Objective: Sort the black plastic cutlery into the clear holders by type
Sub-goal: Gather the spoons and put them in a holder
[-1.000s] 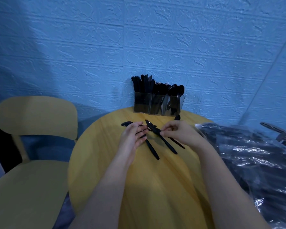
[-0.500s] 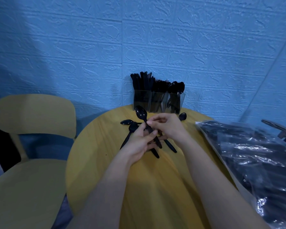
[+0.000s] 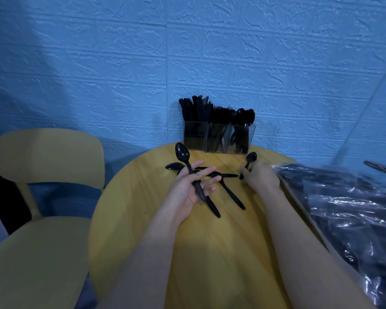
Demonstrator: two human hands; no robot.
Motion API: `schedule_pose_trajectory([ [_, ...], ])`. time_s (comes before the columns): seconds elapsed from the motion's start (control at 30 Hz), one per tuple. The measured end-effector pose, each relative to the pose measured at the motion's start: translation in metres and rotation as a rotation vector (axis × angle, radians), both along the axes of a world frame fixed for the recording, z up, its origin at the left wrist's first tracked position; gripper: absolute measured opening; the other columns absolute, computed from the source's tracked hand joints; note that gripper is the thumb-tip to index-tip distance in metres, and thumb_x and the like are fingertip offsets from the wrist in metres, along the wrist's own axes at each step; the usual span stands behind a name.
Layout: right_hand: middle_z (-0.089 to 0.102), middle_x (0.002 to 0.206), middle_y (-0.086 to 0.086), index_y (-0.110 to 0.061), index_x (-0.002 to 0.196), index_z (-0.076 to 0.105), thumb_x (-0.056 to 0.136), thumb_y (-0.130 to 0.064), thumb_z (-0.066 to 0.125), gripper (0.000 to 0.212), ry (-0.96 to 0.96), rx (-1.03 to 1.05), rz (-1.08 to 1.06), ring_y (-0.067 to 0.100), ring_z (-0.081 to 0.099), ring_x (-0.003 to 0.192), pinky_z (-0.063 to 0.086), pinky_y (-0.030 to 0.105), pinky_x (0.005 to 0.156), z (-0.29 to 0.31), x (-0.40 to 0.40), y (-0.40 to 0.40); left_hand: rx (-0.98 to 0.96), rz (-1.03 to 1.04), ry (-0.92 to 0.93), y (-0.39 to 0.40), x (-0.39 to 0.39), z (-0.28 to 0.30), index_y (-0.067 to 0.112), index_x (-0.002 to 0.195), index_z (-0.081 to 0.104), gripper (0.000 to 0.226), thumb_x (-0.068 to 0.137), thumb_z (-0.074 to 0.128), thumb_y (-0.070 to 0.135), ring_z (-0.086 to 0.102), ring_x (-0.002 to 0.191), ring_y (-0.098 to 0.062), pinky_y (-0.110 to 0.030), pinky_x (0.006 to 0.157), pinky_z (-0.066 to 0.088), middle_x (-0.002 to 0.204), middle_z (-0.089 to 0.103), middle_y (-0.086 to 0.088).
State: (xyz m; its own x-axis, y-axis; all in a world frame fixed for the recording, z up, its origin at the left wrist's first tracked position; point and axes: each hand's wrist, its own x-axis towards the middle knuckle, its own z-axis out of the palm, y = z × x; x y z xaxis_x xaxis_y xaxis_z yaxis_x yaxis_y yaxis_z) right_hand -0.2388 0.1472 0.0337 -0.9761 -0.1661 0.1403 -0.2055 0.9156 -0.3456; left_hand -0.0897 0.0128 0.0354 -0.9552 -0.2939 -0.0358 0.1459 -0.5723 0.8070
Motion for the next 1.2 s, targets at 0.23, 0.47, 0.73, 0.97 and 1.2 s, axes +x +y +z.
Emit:
schedule_pose_trajectory([
  [0.23, 0.062, 0.090, 0.013, -0.003, 0.091, 0.062, 0.090, -0.019, 0.061, 0.015, -0.137, -0.110, 0.023, 0.024, 0.056, 0.080, 0.042, 0.031, 0.065, 0.005, -0.008, 0.005, 0.065, 0.023, -0.012, -0.002, -0.002, -0.001, 0.009, 0.123, 0.052, 0.029, 0.097, 0.042, 0.002, 0.069, 0.094, -0.032, -0.038, 0.075, 0.057, 0.108, 0.070, -0.015],
  [0.47, 0.059, 0.078, -0.001, -0.011, 0.100, 0.064, 0.094, -0.020, 0.057, 0.013, -0.182, -0.540, 0.222, 0.010, 0.054, 0.066, 0.042, 0.023, 0.063, 0.044, 0.035, -0.003, 0.076, 0.088, -0.039, -0.006, -0.004, -0.003, 0.009, 0.119, 0.054, 0.027, 0.103, 0.032, 0.013, 0.070, 0.093, -0.029, -0.040, 0.080, 0.055, 0.108, 0.070, -0.015],
  [0.73, 0.060, 0.065, -0.004, -0.013, 0.091, 0.068, 0.093, -0.012, 0.058, 0.010, -0.297, -0.731, 0.451, -0.003, 0.049, 0.042, 0.038, 0.010, 0.044, 0.040, 0.103, -0.023, 0.092, 0.071, -0.027, 0.000, -0.005, 0.001, 0.010, 0.122, 0.054, 0.028, 0.104, 0.033, 0.016, 0.069, 0.083, -0.021, -0.036, 0.063, 0.055, 0.097, 0.071, -0.011],
  [0.97, 0.061, 0.068, -0.006, -0.017, 0.087, 0.068, 0.092, -0.019, 0.060, 0.010, -0.204, -0.573, 0.434, -0.001, 0.055, 0.056, 0.041, 0.015, 0.055, 0.019, 0.108, -0.019, -0.012, 0.003, 0.033, 0.008, -0.004, -0.001, 0.011, 0.112, 0.050, 0.028, 0.104, 0.029, 0.027, 0.068, 0.097, -0.023, -0.038, 0.077, 0.053, 0.104, 0.072, -0.008],
  [1.2, 0.067, 0.078, -0.002, -0.018, 0.084, 0.070, 0.090, -0.037, 0.062, 0.021, -0.076, -0.400, 0.387, 0.011, 0.058, 0.071, 0.042, 0.023, 0.058, 0.023, 0.096, -0.001, 0.007, 0.163, 0.030, 0.004, -0.002, 0.001, 0.009, 0.093, 0.048, 0.024, 0.104, 0.030, 0.020, 0.070, 0.090, -0.025, -0.036, 0.080, 0.055, 0.093, 0.071, -0.014],
])
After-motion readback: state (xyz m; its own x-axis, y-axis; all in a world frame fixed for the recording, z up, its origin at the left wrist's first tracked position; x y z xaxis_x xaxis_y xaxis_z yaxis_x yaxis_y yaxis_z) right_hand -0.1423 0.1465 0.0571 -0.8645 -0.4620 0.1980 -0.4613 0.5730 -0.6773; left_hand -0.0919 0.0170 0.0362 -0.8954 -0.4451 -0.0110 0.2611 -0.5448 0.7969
